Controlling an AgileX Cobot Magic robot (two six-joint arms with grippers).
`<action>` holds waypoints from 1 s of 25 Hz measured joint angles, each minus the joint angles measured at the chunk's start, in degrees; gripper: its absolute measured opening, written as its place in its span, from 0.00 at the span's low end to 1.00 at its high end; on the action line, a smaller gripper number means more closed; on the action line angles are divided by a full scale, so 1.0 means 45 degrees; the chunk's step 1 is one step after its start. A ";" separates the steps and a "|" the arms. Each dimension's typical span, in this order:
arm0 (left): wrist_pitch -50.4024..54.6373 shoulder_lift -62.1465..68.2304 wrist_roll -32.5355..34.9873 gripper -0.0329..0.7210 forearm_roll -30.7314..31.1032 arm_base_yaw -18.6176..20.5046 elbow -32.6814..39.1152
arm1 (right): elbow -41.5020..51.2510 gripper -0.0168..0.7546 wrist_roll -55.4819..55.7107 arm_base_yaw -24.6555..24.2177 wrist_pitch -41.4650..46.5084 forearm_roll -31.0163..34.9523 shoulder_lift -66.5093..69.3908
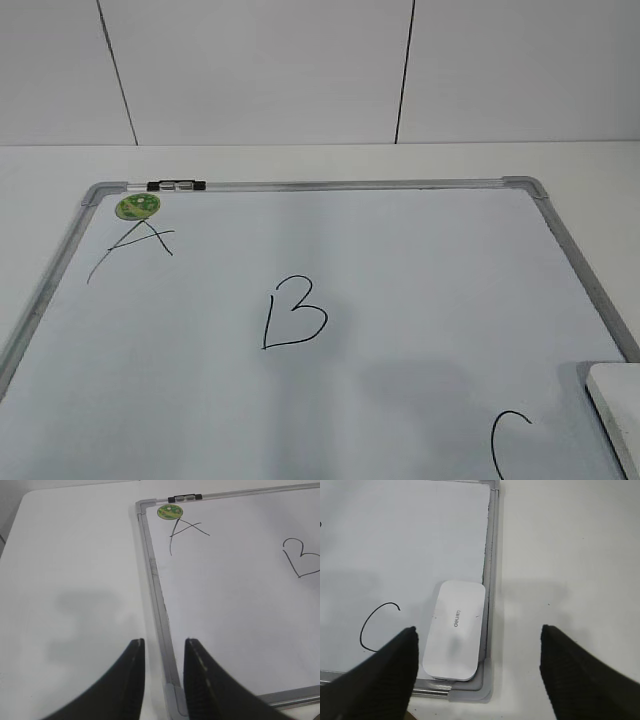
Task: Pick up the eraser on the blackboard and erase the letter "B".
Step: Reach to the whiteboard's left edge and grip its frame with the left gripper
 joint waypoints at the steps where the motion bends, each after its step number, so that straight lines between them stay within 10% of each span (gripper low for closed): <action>1: 0.0000 0.0000 0.0000 0.32 0.0000 0.0000 0.0000 | 0.0000 0.78 0.0000 0.0000 0.0000 0.0000 0.0000; 25: 0.0000 0.0000 0.0000 0.32 0.0000 0.0000 0.0000 | -0.0909 0.78 0.0187 0.0000 0.0841 -0.0100 0.0992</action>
